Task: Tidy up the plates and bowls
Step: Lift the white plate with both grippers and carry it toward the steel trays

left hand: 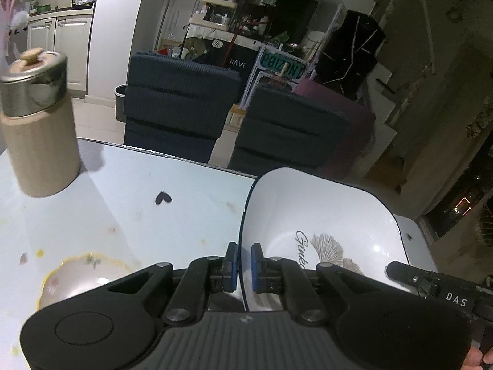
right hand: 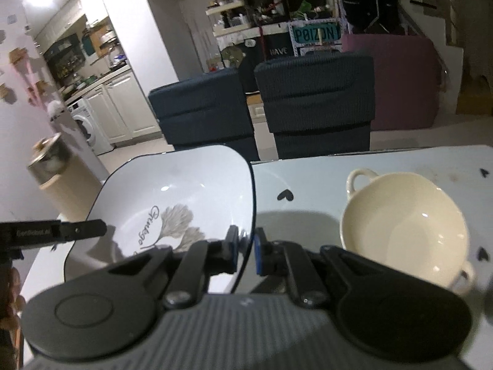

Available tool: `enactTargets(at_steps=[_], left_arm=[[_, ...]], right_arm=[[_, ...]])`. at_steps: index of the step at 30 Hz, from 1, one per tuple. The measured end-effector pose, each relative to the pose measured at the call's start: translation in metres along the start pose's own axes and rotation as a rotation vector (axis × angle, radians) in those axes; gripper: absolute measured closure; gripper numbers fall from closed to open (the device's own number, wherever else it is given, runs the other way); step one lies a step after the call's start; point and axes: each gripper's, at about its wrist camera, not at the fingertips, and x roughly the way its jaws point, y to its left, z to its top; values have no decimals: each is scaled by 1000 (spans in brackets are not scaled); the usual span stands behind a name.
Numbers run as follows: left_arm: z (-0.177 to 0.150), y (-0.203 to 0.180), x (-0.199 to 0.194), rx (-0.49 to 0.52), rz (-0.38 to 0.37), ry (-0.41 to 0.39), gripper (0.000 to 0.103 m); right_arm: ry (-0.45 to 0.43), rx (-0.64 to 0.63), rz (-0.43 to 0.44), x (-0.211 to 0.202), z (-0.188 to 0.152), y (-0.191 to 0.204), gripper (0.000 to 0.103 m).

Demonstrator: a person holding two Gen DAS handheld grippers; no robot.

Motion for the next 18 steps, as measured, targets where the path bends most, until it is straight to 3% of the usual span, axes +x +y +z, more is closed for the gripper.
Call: enactTargets(at_steps=[9, 18], left_arm=[[-46, -27, -74, 58, -16, -16, 95], [-108, -35, -100, 66, -48, 22, 95]], right_arm=[[5, -2, 33, -90, -45, 1, 91], [65, 6, 40, -131, -91, -1, 91]])
